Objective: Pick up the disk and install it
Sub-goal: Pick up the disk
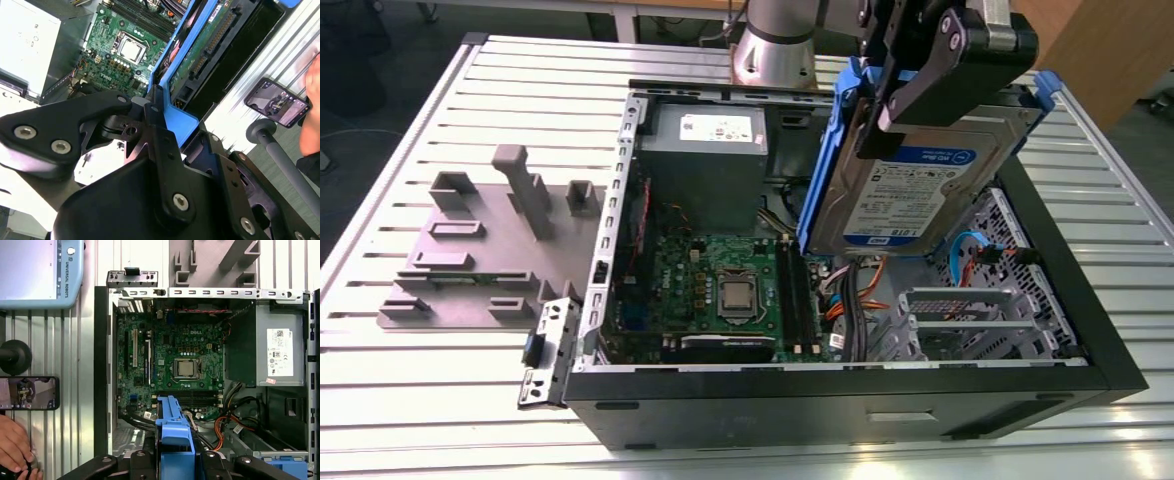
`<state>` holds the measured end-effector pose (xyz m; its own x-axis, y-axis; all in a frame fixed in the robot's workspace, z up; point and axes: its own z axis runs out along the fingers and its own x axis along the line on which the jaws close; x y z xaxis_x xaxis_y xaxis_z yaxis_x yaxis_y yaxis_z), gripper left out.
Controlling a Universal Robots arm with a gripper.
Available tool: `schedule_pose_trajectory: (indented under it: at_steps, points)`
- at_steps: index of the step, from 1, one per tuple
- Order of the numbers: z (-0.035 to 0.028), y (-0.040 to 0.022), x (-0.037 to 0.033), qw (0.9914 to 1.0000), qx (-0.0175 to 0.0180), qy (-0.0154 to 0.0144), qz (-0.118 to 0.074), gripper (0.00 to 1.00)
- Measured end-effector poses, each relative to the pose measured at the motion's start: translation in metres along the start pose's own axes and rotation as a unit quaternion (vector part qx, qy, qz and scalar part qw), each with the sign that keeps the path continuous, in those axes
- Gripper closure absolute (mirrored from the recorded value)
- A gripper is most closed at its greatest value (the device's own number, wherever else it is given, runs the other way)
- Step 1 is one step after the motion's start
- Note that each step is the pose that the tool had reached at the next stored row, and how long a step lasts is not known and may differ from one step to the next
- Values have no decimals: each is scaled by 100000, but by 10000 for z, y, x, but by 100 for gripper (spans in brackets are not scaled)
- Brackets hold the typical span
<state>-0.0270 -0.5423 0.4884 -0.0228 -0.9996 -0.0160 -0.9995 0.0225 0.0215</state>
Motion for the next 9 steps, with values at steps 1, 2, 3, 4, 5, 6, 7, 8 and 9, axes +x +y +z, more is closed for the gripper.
schedule_pose_trajectory:
  at_steps: [1, 2, 3, 4, 5, 6, 7, 8, 9]
  points:
    - [0, 0, 0, 100000, 1, 4, 0, 64]
    - [0, 0, 0, 100000, 1, 3, 2, 64]
    - [0, 0, 0, 100000, 0, 3, -1, 64]
    - [0, 0, 3, 100000, 2, -1, 0, 64]
    - [0, -1, 10, 100000, 1, -3, -6, 64]
    - [1, -2, 26, 100000, -1, 5, -8, 64]
    - [3, -2, 50, 100000, -1, 5, -4, 64]
    - [6, -2, 75, 100000, 2, -3, 0, 64]
    - [9, -3, 97, 100000, 0, 3, 0, 64]
